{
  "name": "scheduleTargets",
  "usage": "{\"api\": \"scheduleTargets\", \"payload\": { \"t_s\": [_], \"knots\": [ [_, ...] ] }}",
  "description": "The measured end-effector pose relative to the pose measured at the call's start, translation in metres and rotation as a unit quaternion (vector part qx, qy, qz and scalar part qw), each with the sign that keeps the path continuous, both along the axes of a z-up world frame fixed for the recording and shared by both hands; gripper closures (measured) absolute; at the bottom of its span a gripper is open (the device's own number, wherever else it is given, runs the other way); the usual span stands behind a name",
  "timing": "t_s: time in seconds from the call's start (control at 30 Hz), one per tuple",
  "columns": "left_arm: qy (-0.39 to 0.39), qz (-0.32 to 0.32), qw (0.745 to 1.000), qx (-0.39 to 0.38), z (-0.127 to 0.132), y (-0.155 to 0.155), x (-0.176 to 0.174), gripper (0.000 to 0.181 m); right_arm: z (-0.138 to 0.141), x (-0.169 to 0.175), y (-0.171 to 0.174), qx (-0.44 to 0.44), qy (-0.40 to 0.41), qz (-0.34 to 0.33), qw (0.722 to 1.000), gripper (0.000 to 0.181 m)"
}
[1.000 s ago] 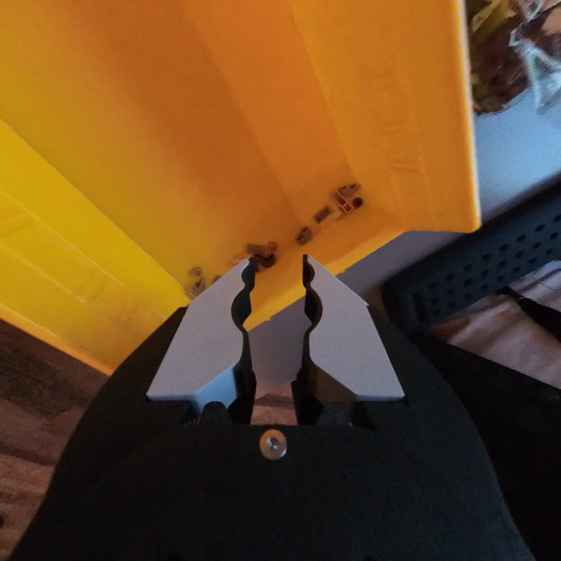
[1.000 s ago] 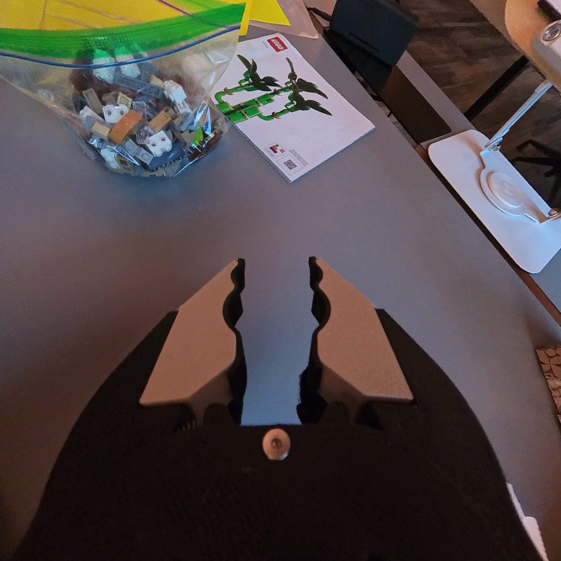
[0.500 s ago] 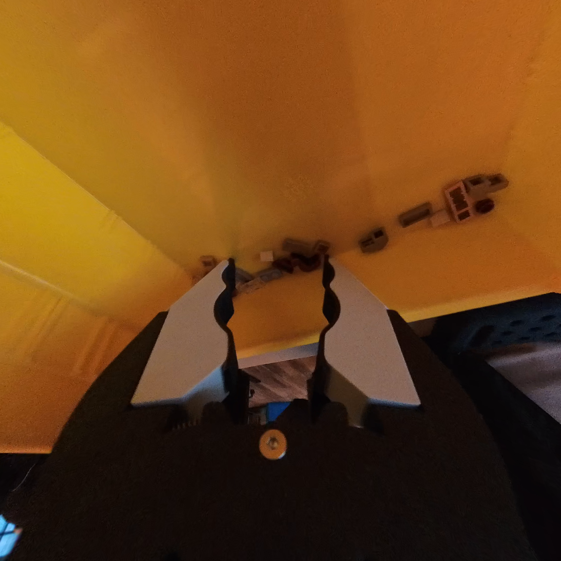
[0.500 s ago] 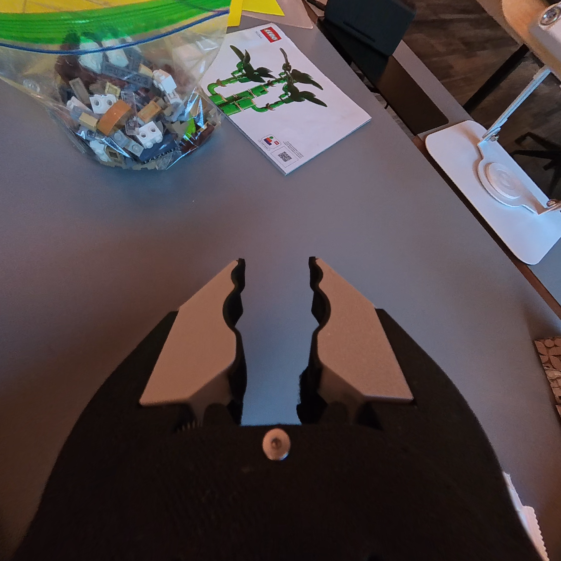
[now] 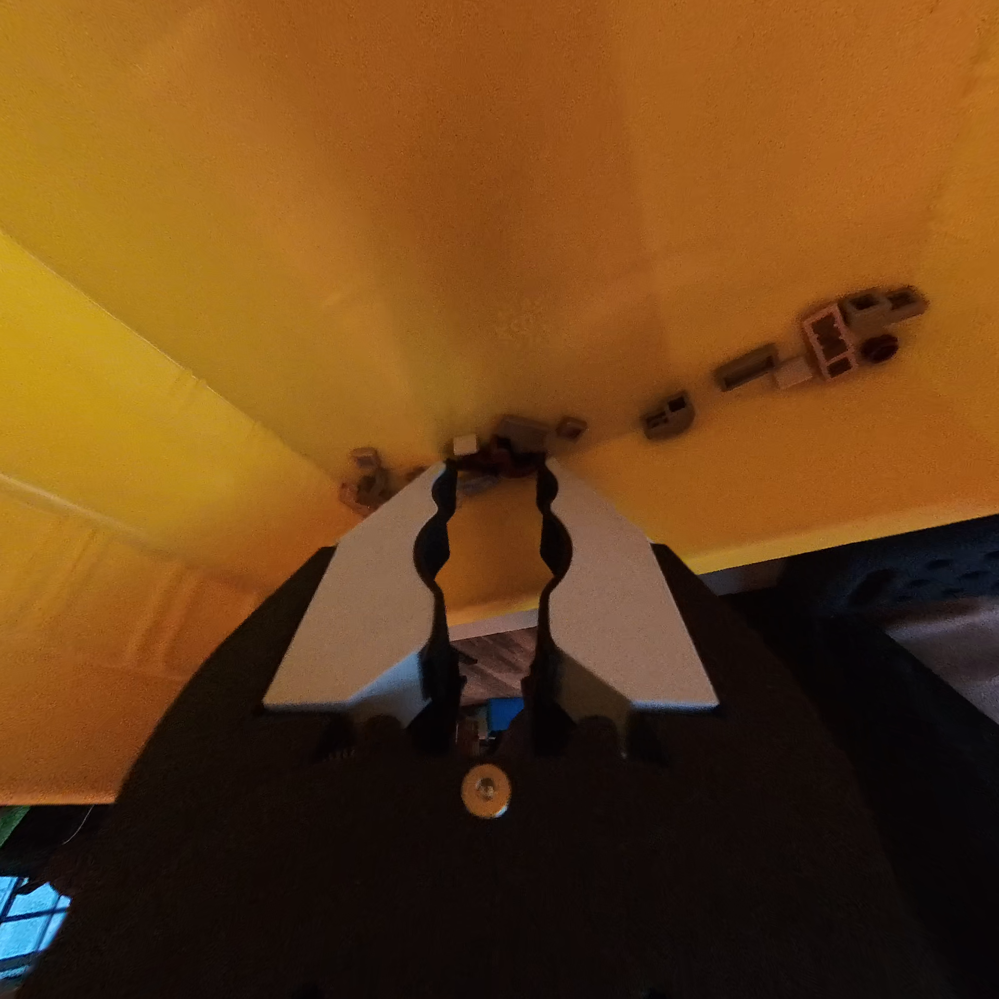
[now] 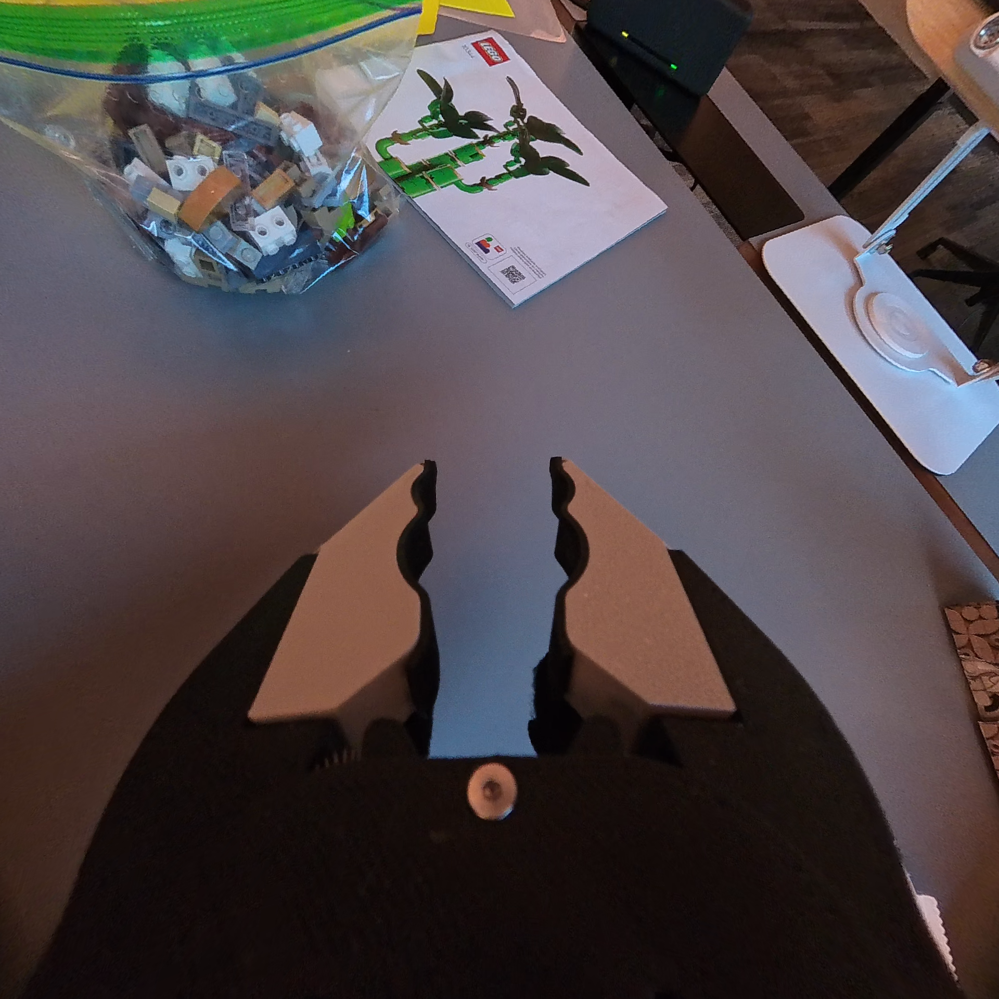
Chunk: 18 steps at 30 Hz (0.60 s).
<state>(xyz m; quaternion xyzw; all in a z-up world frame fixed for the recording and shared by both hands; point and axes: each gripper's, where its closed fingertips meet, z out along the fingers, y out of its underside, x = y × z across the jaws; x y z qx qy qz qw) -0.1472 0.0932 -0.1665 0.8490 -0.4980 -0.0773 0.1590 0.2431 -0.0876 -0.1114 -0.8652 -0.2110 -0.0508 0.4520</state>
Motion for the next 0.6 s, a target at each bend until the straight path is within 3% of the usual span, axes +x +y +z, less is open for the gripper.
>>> {"api": "scheduleTargets", "payload": {
  "t_s": [0.07, 0.17, 0.4, 0.6],
  "knots": [
    [-0.002, -0.003, 1.000, -0.011, 0.000, -0.001, 0.000, 0.173, 0.000, 0.000, 0.000, 0.000, 0.000, 0.000, 1.000, 0.139],
    [-0.008, -0.006, 1.000, -0.020, 0.000, 0.000, 0.000, 0.177, 0.000, 0.000, 0.000, -0.001, 0.000, 0.001, 1.000, 0.139],
    [-0.044, -0.006, 0.999, -0.009, 0.002, 0.015, 0.007, 0.177, -0.001, -0.001, 0.000, -0.003, -0.001, 0.002, 1.000, 0.139],
    [-0.124, -0.004, 0.992, -0.022, 0.018, 0.014, 0.022, 0.177, -0.002, -0.001, 0.000, -0.004, -0.001, 0.002, 1.000, 0.139]
  ]
}}
